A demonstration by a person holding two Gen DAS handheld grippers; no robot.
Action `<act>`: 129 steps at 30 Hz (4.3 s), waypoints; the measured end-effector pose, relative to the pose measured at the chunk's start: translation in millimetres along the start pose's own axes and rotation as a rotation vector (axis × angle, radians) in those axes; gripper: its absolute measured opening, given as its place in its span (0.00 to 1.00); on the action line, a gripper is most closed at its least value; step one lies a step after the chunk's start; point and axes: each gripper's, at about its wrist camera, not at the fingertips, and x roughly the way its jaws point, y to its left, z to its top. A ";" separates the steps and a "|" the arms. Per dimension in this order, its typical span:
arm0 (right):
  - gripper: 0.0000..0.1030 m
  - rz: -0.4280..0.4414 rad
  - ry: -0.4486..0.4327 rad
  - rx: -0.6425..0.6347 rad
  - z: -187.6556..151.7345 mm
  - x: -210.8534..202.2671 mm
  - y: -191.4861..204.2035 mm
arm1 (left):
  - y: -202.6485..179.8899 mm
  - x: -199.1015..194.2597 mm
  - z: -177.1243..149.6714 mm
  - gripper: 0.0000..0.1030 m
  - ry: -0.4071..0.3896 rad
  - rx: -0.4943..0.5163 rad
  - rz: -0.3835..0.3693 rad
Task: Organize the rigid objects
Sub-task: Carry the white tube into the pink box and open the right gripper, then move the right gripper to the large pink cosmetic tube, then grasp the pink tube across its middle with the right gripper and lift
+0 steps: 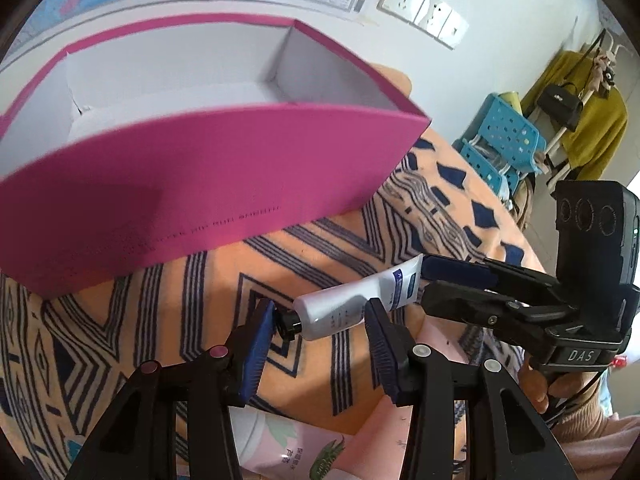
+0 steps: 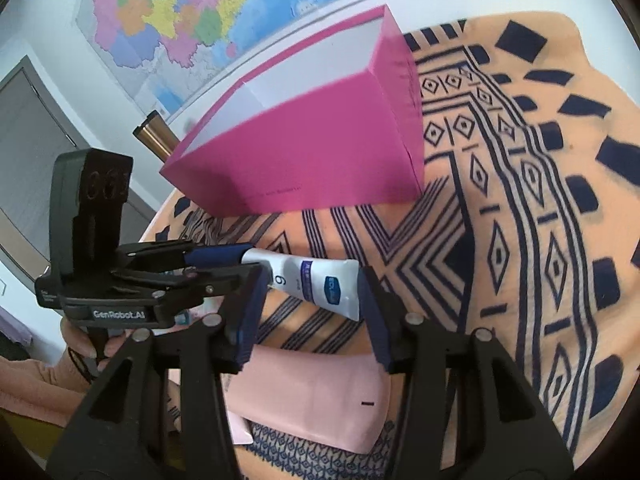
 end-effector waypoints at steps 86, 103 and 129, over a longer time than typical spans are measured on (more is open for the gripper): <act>0.54 -0.011 0.149 0.000 -44.8 -20.6 -10.9 | 2.1 -73.2 -81.0 0.57 -0.069 -0.023 -0.059; 0.62 -0.003 0.109 0.022 -45.5 -19.8 -6.7 | 0.2 -66.9 -77.6 0.48 -0.075 -0.054 -0.016; 0.66 -0.007 0.105 0.048 -43.0 -20.1 -10.9 | 1.2 -64.5 -71.8 0.47 -0.068 -0.042 -0.025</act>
